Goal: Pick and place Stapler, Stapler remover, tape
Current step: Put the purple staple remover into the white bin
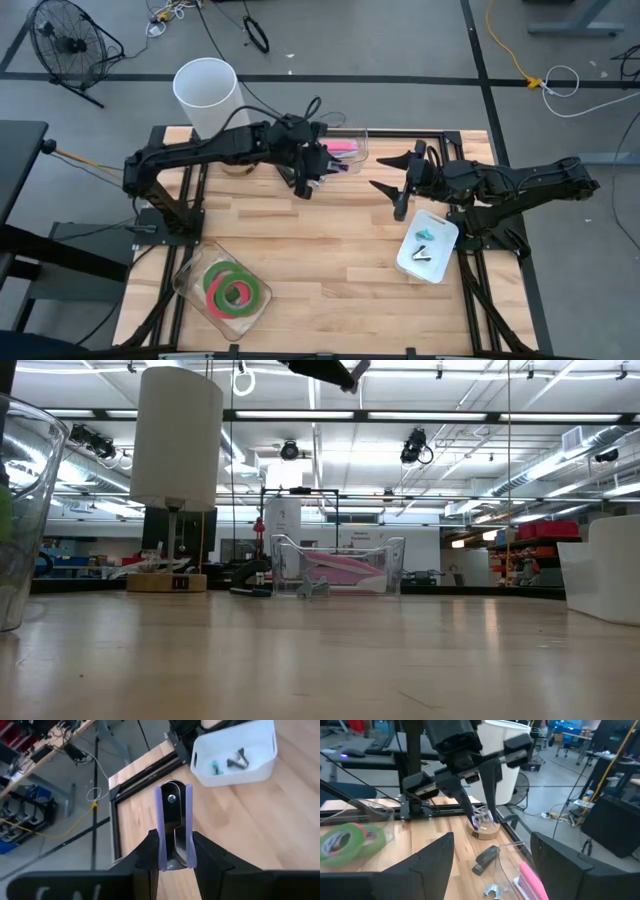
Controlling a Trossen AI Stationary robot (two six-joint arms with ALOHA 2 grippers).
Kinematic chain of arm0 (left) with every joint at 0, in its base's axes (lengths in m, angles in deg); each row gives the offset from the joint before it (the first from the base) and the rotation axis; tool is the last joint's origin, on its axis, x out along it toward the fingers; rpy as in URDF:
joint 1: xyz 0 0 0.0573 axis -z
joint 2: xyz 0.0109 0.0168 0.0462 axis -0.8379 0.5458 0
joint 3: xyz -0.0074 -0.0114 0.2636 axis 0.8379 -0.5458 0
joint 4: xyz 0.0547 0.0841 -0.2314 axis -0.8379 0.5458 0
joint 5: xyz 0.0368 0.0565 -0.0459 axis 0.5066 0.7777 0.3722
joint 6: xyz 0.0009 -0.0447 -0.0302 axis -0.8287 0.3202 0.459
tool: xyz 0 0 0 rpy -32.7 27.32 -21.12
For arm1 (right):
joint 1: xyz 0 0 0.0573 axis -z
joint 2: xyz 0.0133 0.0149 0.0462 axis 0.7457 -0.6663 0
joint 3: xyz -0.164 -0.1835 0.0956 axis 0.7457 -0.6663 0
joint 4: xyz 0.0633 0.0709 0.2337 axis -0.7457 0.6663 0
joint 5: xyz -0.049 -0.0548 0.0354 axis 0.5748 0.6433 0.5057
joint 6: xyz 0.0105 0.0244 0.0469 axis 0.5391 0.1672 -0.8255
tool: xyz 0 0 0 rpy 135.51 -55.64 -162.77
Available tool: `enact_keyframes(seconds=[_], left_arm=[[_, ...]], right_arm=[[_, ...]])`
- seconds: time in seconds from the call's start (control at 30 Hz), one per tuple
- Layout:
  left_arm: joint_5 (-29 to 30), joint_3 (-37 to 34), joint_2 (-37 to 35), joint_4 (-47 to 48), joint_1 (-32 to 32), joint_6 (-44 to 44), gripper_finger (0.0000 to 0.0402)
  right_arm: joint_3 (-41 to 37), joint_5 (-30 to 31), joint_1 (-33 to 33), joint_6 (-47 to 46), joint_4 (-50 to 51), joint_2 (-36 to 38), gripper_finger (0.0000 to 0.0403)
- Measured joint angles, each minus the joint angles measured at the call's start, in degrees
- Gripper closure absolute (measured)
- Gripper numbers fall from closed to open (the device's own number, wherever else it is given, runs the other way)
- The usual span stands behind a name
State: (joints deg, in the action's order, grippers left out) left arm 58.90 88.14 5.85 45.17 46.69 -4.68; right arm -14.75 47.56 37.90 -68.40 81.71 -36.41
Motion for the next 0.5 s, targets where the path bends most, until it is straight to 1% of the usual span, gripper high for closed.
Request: enact_keyframes(seconds=[0.1, 0.17, 0.23, 0.37, 0.5], left_arm=[[-1.75, -0.02, 0.91, -2.74, 0.69, 3.2, 0.0308], [-4.51, -0.04, 1.09, -5.07, 0.87, 5.95, 0.0308], [-7.65, 0.02, 1.62, -10.04, 1.01, 9.63, 0.0309], [-13.0, -0.06, 2.23, -18.27, 1.05, 18.0, 0.0309], [-15.93, -0.02, 2.37, -23.62, 1.08, 23.52, 0.0308]], right_arm=[[0.0, -0.88, 0.01, -0.29, -0.04, 0.0, 0.0142], [0.0, -1.69, -0.01, -0.32, -0.55, -0.02, 0.0142], [0.0, -2.32, 0.0, -0.44, -2.17, -0.01, 0.0142], [0.0, -3.41, -0.01, -0.41, -7.67, -0.02, 0.0142], [0.0, -4.72, 0.0, -0.16, -14.54, -0.02, 0.0142]])
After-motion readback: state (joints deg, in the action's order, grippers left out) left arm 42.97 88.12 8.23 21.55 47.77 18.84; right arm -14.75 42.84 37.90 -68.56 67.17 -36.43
